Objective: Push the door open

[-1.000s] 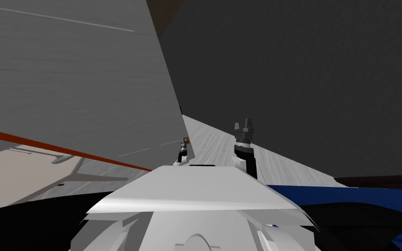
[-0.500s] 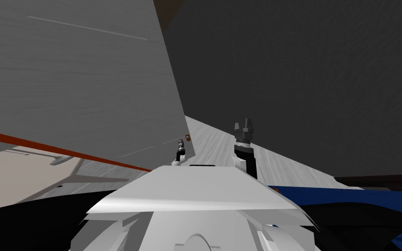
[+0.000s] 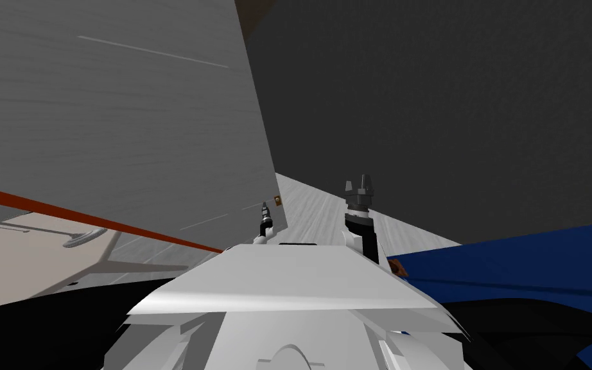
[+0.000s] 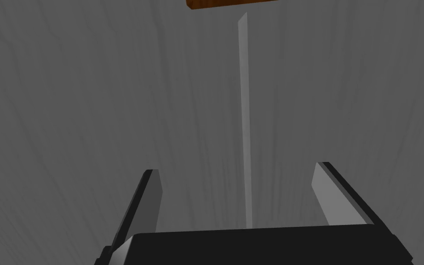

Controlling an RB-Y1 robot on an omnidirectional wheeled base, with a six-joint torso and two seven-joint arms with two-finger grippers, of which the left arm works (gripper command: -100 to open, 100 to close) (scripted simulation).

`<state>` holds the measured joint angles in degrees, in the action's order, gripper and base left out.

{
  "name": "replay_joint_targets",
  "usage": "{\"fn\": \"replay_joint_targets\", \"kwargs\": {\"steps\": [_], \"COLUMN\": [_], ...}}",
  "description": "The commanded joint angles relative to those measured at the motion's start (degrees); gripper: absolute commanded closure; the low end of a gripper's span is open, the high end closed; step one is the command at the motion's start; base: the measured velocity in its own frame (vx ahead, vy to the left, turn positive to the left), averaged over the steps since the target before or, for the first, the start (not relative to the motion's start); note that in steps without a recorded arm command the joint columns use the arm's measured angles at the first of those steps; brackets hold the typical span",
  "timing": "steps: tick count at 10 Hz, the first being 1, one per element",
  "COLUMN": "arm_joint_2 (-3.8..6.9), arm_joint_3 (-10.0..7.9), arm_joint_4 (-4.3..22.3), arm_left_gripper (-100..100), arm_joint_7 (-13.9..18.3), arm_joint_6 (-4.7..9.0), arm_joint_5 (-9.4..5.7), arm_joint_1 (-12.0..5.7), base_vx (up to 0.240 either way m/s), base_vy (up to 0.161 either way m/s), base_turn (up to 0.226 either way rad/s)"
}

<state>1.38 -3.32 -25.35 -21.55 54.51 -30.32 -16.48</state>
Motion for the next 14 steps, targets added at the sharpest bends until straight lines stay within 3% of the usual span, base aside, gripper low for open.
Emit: {"fn": "replay_joint_targets", "kwargs": {"steps": [1, 4, 9, 11, 14], "arm_joint_2": [-1.01, -2.93, -4.21, -3.66, -2.93], "arm_joint_3": [-1.78, -4.03, -5.12, -5.02, -5.03], "arm_joint_4": [1.7, 3.8, 4.8, 4.9, 4.9], "arm_left_gripper": [-100, -100, -100, -100, -100], "arm_joint_7": [0.1, 0.1, 0.2, 0.2, 0.2], "arm_joint_6": [0.91, 1.99, 2.51, 2.54, 2.54], "arm_joint_5": [0.5, 1.12, 1.42, 1.39, 1.38], "arm_joint_1": [-1.07, -2.41, -3.06, -3.09, -3.08], "base_vx": [-0.106, -0.131, -0.085, -0.007, 0.061], "base_vy": [-0.043, -0.115, -0.139, -0.004, 0.16], "base_turn": [-0.065, -0.073, -0.032, 0.011, 0.008]}}
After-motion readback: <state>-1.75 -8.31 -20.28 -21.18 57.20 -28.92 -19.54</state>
